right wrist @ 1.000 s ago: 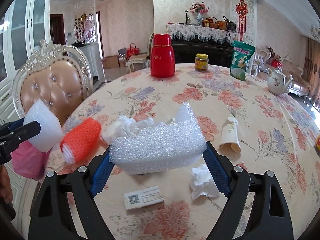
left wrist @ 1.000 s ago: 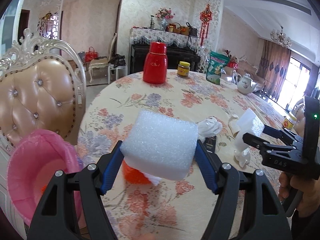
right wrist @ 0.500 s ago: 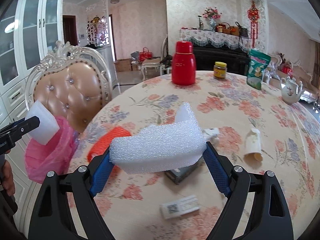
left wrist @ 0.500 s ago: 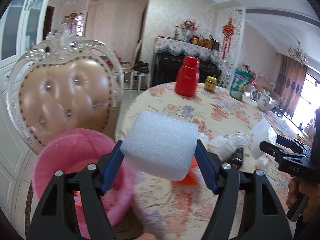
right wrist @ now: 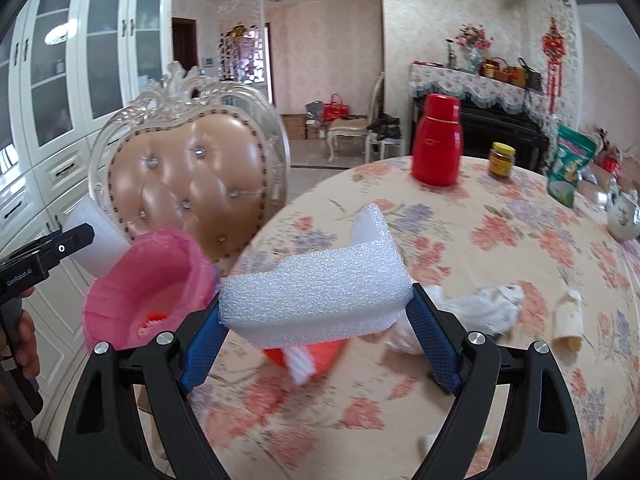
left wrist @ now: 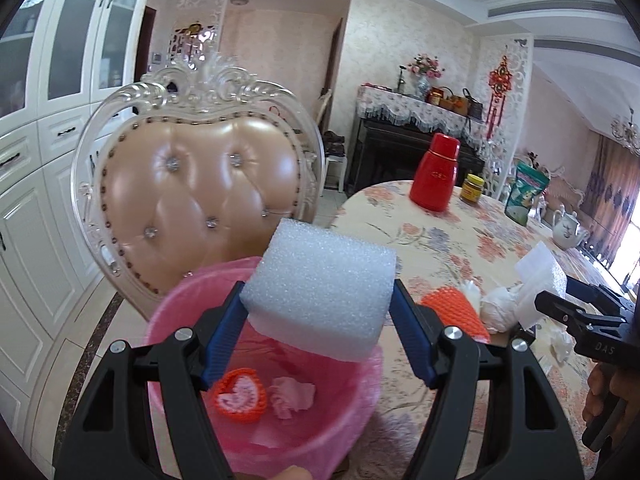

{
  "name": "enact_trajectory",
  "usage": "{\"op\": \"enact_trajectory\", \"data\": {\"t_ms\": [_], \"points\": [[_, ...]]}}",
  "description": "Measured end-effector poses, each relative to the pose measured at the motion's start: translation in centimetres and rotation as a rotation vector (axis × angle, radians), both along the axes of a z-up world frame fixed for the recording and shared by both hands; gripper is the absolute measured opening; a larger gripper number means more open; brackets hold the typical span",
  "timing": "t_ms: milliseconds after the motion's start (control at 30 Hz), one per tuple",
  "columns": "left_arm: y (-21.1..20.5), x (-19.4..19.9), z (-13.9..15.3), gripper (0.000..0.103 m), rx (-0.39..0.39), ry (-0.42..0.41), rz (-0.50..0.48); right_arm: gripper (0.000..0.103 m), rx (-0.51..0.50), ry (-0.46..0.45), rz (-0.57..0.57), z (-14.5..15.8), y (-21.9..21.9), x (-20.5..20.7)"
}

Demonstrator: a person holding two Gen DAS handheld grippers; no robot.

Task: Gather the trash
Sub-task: 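Carry both white foam blocks over the pink trash bin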

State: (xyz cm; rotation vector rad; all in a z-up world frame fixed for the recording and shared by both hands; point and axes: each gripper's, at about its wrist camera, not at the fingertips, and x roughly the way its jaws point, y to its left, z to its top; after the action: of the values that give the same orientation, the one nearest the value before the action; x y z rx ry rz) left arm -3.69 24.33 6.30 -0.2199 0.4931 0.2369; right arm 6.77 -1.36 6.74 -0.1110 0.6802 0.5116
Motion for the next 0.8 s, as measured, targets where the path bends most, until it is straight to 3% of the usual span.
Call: {"op": "enact_trajectory", "data": {"t_ms": [800], "points": [[7.5, -2.0, -1.1, 0.069, -0.038, 0.022, 0.103, 0.081, 0.033, 0.059, 0.205, -1.5, 14.4, 0.0]]}}
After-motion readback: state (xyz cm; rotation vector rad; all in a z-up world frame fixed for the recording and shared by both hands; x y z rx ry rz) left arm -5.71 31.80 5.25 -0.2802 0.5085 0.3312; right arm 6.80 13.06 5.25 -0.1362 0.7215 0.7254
